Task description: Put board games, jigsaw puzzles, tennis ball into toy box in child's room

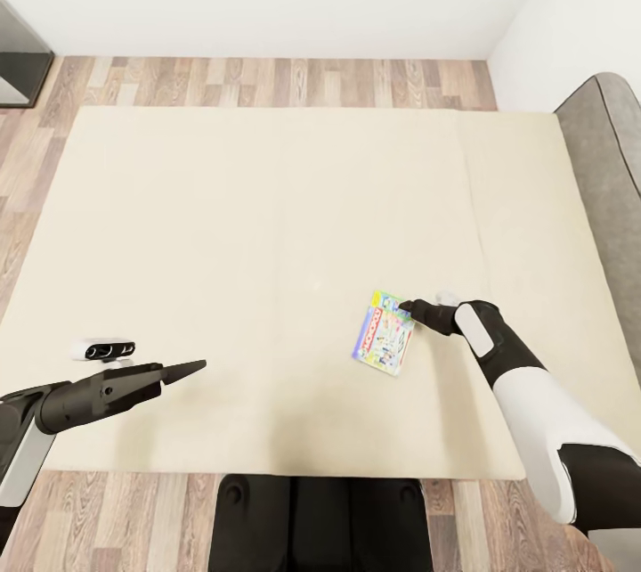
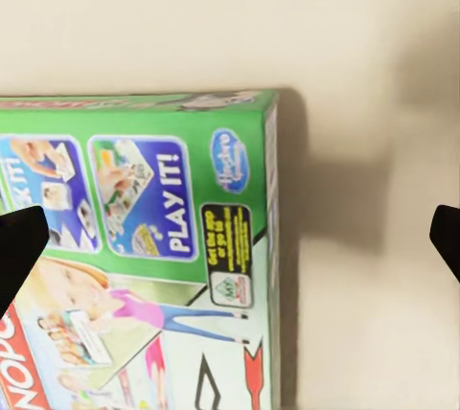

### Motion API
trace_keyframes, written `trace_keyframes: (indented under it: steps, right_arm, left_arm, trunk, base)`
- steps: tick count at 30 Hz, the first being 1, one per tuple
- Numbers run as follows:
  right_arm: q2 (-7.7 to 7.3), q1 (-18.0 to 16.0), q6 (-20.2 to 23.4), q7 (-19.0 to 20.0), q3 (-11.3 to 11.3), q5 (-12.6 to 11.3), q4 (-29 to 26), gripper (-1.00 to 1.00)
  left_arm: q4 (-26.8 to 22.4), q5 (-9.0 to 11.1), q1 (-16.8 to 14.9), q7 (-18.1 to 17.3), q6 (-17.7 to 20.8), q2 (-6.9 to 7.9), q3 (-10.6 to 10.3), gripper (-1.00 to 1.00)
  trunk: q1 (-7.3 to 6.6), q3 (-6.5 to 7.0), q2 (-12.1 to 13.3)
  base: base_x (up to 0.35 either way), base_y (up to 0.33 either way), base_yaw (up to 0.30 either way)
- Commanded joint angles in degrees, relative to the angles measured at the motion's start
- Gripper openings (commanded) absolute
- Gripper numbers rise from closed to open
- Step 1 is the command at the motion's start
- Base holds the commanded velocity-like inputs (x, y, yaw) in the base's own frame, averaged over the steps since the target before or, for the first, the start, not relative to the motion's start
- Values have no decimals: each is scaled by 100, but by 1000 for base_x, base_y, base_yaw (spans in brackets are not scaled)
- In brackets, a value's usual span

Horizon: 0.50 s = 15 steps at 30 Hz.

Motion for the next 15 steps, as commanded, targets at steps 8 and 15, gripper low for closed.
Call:
trace_keyframes:
  steps: [8, 15]
  right_arm:
    - [16, -1, 17, -40, 2, -23, -4, 100]
    - [34, -1, 24, -60, 17, -22, -7, 100]
  left_arm:
    - [-2, -1, -1, -20, 61, 2, -1, 100]
    - [-2, -1, -1, -20, 61, 2, -1, 100]
  trunk:
    - [3, -75, -9]
    - [3, -130, -9]
  base:
    - [0, 0, 0]
    - [0, 0, 0]
